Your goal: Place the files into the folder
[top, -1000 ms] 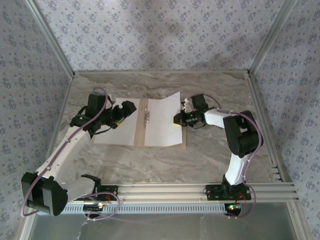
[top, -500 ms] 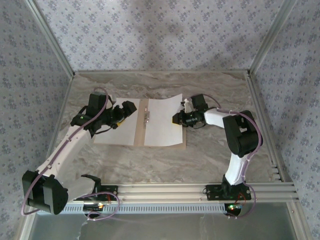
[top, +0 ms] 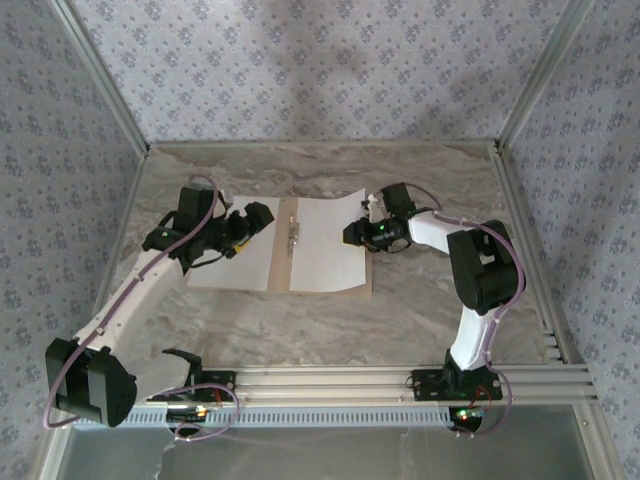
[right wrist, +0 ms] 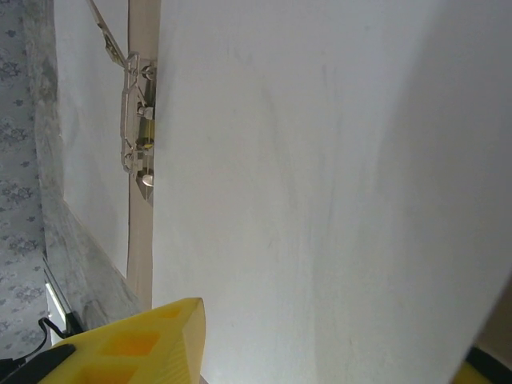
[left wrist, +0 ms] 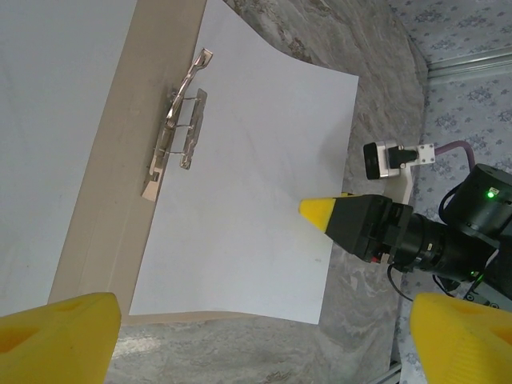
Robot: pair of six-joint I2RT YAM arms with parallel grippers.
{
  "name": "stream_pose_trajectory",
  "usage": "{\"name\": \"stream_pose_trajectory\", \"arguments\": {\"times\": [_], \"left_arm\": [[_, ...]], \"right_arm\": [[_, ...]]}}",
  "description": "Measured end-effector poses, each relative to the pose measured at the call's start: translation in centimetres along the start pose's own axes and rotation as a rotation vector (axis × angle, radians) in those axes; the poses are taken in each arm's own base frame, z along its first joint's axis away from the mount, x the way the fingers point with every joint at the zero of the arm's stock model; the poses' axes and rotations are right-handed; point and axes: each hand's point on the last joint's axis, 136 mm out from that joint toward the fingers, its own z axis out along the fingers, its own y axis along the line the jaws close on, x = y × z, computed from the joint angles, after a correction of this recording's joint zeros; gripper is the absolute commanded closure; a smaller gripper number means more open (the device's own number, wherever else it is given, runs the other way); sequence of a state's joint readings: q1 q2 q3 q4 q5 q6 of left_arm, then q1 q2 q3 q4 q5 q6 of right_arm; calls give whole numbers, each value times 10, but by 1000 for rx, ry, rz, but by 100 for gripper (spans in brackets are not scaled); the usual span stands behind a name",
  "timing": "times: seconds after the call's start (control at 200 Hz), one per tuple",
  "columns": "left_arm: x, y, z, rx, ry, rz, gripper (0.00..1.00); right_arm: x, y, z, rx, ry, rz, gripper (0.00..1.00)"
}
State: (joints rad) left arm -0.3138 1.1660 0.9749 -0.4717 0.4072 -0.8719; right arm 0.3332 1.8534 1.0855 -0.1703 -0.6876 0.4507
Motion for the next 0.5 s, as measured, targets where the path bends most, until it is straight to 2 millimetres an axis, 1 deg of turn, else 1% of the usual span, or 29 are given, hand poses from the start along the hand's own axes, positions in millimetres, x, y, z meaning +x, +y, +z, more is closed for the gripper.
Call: {"name": "stream_pose_trajectory", "arguments": {"times": [0.045,0.115,0.19,0.36,0.5], "left_arm": [[0,0,0,-1,1,0,7],[0,0,0,-1,1,0,7],[0,0,0,-1,1,0,7],[0,1,1,-2,3,-1,7],[1,1,3,-4,9,-4,7]], "right_arm": [[1,-1,0,7,3,5,49],[2,-4,0,22,6,11,46],[3,-6,0,29,9,13,41],[5,-9,-1,55,10,23,40],[8,-8,-1,67,14,21,39]]}}
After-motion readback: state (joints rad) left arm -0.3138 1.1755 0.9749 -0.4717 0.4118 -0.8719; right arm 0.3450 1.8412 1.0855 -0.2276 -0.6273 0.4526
